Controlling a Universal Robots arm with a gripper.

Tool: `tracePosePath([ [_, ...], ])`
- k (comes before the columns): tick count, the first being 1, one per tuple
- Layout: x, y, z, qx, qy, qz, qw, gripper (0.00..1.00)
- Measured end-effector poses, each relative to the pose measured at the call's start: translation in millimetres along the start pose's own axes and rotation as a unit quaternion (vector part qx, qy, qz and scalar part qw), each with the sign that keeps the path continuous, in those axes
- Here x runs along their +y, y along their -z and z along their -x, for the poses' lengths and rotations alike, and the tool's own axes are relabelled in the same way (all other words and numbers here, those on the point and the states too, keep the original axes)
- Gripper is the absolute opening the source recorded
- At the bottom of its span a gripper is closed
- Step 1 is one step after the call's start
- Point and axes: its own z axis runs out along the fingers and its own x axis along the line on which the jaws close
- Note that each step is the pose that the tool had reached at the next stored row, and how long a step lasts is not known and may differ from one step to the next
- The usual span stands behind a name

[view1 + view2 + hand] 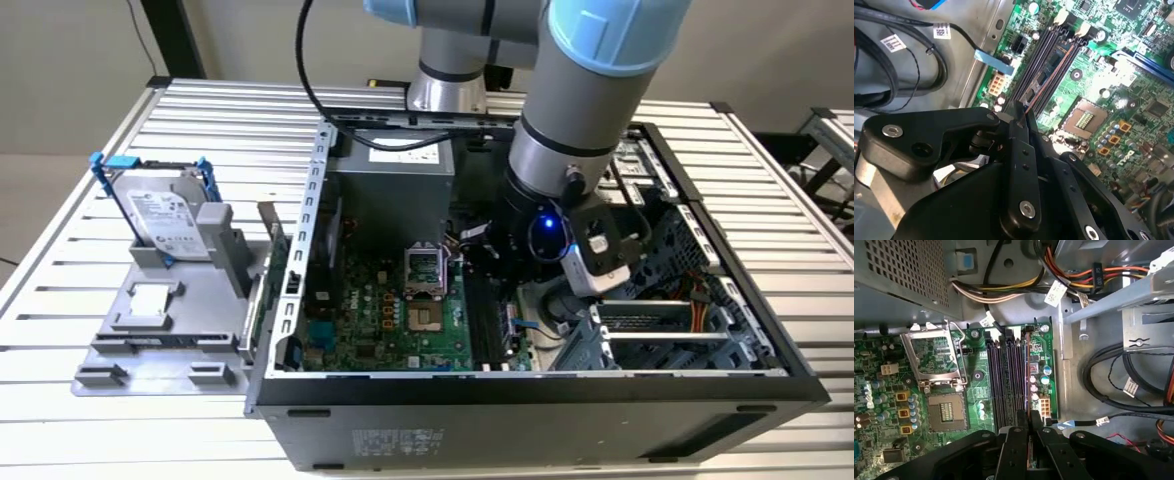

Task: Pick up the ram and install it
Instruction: 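Insert the ram into the slot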

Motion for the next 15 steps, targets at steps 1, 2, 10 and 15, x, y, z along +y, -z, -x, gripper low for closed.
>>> tracePosePath([
  [1, -0.1, -1.5, 0.1, 0.0009, 0.000, -0.0001, 1.00000, 0.00],
  [2, -0.1, -2.8, 0.4, 0.0022, 0.001, -0.0003, 1.00000, 0.00],
  [10, -0.4, -6.7, 2.9, 0.0134, 0.015, -0.0019, 0.99980, 0.00],
  [15, -0.3, -6.8, 3.0, -0.0029, 0.018, -0.0006, 0.99983, 0.00],
])
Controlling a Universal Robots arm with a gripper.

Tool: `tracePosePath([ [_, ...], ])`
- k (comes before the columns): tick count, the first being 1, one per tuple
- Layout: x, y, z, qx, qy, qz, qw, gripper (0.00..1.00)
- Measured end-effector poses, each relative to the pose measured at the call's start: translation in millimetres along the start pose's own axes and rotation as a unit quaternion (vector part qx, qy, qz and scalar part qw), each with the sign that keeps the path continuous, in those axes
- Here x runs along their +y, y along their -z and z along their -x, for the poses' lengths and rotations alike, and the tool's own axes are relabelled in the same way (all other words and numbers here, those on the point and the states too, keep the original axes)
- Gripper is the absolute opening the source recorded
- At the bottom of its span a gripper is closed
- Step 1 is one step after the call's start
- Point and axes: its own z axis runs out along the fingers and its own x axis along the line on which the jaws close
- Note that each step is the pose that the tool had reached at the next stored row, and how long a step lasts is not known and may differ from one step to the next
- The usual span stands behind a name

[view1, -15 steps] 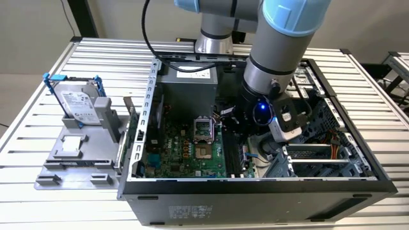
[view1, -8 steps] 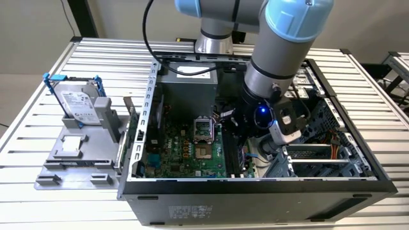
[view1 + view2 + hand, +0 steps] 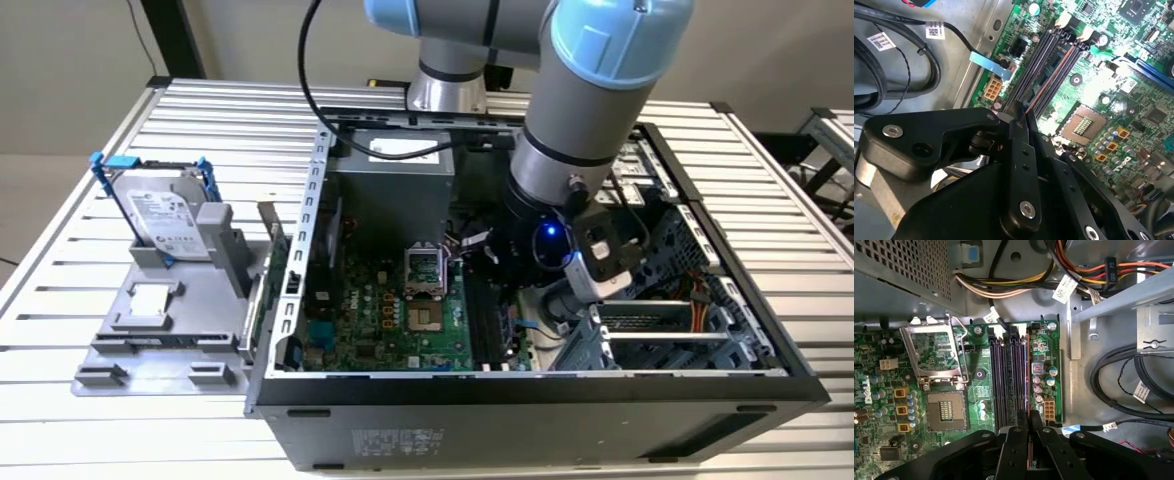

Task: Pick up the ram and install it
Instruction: 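Insert the ram into the slot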

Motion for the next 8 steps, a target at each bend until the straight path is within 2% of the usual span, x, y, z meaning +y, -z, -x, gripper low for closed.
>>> tracePosePath([
  [1, 0.0, -0.2, -0.1, -0.0082, 0.001, 0.0005, 0.99997, 0.00],
  [2, -0.1, -0.3, -0.7, -0.0108, 0.001, 0.0007, 0.99994, 0.00],
  [4, -0.1, -0.9, -1.0, -0.0095, 0.000, 0.0005, 0.99995, 0.00],
  [6, -0.8, -1.5, -1.4, -0.0048, 0.000, 0.0000, 0.99999, 0.00],
  [8, -1.2, -3.2, -1.9, -0.0022, 0.000, 0.0001, 1.00000, 0.00],
])
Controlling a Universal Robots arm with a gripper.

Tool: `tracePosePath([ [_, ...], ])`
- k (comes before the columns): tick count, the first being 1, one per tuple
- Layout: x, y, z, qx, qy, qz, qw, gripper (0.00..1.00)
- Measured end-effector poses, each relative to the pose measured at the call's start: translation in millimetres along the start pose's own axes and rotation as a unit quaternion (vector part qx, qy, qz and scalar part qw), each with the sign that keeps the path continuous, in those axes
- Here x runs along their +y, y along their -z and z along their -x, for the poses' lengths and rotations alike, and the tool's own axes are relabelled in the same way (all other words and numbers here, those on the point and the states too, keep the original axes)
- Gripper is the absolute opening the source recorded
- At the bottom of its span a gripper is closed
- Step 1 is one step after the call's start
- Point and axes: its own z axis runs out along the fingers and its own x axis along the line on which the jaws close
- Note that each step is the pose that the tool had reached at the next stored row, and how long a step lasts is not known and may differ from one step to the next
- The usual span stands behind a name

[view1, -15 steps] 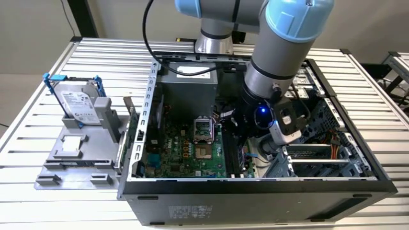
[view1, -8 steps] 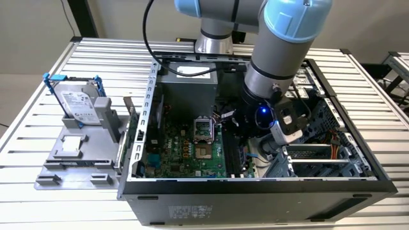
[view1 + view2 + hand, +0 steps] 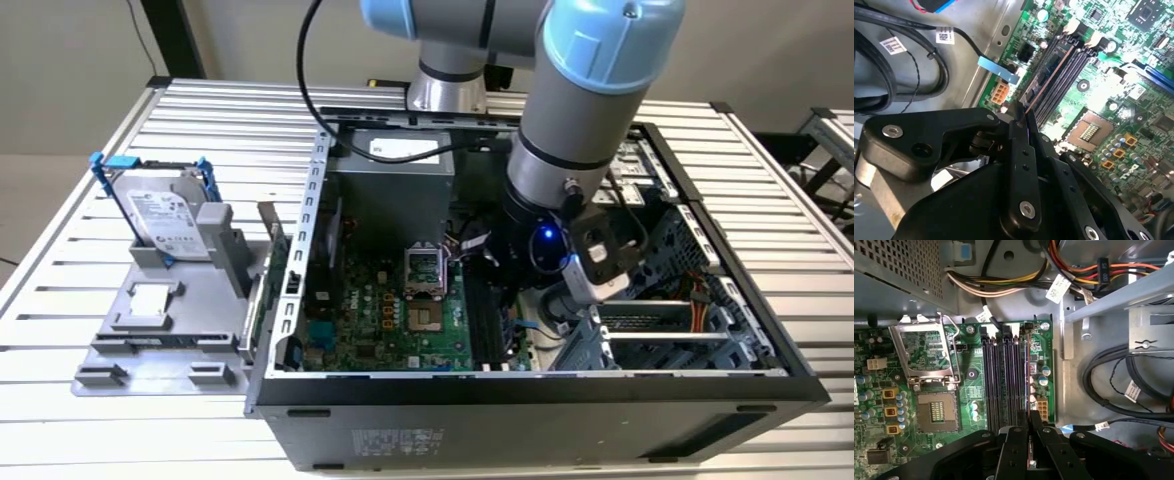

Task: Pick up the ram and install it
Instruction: 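Insert the ram into the slot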

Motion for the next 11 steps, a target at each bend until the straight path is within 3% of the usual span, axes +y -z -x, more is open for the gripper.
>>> tracePosePath([
  [11, -2.6, -1.8, -3.9, 0.0018, 0.008, -0.0012, 0.99996, 0.00],
])
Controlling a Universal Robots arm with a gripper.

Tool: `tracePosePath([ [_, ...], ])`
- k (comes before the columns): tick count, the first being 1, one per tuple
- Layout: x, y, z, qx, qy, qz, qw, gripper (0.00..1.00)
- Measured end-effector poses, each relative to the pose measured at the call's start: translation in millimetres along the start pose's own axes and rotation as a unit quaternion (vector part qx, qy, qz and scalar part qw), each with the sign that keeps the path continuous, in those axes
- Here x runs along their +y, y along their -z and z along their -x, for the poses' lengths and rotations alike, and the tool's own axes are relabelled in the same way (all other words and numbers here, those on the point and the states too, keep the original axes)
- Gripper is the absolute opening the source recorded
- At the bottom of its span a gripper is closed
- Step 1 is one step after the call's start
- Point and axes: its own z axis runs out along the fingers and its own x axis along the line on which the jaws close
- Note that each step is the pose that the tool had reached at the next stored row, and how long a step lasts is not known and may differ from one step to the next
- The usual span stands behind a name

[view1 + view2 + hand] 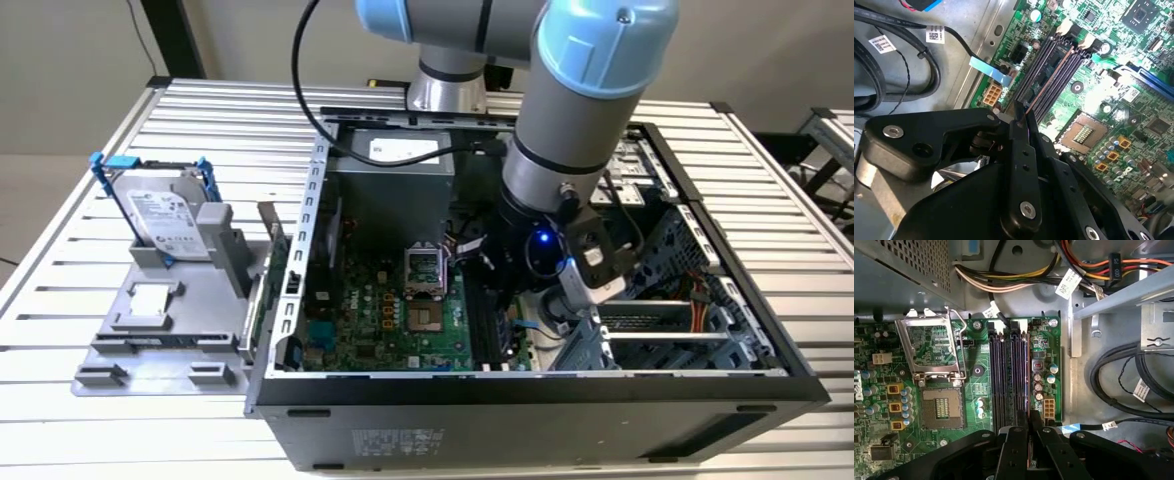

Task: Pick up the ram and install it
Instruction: 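Insert the ram into the slot, then press down the ram until it locks into place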

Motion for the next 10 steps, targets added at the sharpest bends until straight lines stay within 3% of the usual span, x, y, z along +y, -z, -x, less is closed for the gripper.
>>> tracePosePath([
  [10, 0.0, -3.2, 0.0, 0.0011, 0.001, -0.0006, 1.00000, 0.00],
])
